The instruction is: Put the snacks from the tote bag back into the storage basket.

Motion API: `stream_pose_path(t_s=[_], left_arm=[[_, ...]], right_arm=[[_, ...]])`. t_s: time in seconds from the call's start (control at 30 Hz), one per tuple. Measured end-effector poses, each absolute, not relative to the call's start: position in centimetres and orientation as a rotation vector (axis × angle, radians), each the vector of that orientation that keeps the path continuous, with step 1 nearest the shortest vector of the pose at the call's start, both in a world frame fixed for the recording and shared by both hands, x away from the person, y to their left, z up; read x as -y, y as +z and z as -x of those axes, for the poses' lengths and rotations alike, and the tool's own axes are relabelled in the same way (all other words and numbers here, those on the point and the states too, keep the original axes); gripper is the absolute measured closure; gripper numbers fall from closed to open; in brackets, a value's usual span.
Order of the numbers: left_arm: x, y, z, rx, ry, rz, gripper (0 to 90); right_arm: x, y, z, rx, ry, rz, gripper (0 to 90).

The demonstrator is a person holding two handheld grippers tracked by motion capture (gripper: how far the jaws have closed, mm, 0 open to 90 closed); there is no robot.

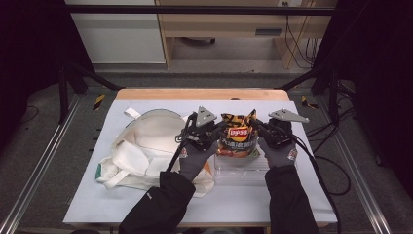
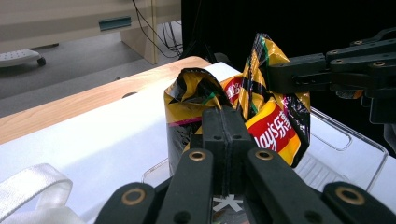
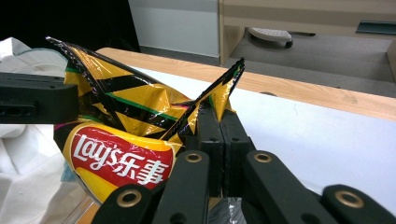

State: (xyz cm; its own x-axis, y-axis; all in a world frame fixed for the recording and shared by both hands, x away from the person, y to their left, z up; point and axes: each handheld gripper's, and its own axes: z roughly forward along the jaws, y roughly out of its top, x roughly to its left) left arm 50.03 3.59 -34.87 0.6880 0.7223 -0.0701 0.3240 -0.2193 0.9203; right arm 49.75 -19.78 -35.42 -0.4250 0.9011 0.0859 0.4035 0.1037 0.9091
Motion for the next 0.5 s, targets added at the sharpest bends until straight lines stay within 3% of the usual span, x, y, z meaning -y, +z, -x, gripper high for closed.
stream_pose_path(t_s=[0.5], left_arm=[[-3.53, -35.51, -51.01, -0.869, 0.488, -1.788, 88.8]], right_arm=[[19.46, -35.94, -50.57, -1.865, 1.281, -1.266, 86.8]])
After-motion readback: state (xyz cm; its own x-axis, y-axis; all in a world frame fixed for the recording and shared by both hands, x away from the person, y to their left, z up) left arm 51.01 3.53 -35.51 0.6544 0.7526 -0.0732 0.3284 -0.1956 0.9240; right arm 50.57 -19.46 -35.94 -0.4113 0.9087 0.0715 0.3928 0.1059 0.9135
